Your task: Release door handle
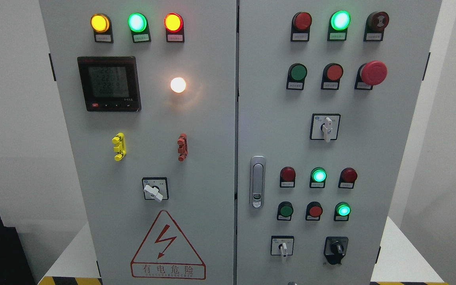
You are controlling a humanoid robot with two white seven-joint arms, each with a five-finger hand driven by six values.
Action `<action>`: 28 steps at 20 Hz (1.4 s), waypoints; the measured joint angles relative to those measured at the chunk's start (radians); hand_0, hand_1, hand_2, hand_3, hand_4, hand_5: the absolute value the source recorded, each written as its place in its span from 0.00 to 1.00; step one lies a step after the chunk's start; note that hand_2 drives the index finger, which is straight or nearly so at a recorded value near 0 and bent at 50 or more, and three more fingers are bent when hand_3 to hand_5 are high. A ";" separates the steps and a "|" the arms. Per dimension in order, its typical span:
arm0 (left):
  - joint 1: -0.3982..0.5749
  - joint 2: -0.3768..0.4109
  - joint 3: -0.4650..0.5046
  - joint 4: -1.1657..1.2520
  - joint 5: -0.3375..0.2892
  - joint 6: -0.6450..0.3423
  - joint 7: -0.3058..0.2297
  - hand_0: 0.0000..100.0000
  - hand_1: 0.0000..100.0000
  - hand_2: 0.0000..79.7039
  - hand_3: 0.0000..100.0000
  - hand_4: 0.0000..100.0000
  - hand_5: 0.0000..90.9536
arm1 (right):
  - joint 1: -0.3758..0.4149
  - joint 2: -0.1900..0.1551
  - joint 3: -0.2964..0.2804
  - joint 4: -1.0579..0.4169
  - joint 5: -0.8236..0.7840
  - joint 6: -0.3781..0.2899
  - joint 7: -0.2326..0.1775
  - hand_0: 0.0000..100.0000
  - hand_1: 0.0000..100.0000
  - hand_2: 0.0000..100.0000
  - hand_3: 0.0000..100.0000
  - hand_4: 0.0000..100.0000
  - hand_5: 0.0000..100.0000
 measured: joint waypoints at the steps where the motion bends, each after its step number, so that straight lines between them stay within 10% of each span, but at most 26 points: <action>1: 0.000 0.000 0.000 0.000 0.000 0.000 0.000 0.12 0.39 0.00 0.00 0.00 0.00 | 0.000 0.000 0.000 0.000 0.000 0.000 0.001 0.42 0.10 0.00 0.10 0.05 0.00; 11: 0.000 0.000 0.000 0.000 0.000 0.000 0.000 0.12 0.39 0.00 0.00 0.00 0.00 | -0.005 -0.001 -0.001 0.000 0.036 -0.010 -0.001 0.42 0.11 0.00 0.12 0.08 0.02; 19: 0.000 0.000 0.000 0.000 0.000 0.000 0.000 0.12 0.39 0.00 0.00 0.00 0.00 | -0.026 -0.001 -0.001 0.013 0.439 -0.174 -0.030 0.40 0.31 0.00 0.29 0.30 0.27; 23: 0.000 0.000 0.000 0.000 0.000 0.000 0.001 0.12 0.39 0.00 0.00 0.00 0.00 | -0.106 0.000 0.000 0.051 0.718 -0.195 -0.160 0.37 0.42 0.00 0.66 0.59 0.66; 28: 0.000 0.000 0.000 0.000 0.000 0.000 0.001 0.12 0.39 0.00 0.00 0.00 0.00 | -0.248 0.003 0.010 0.123 1.001 -0.070 -0.265 0.38 0.44 0.00 1.00 0.92 0.95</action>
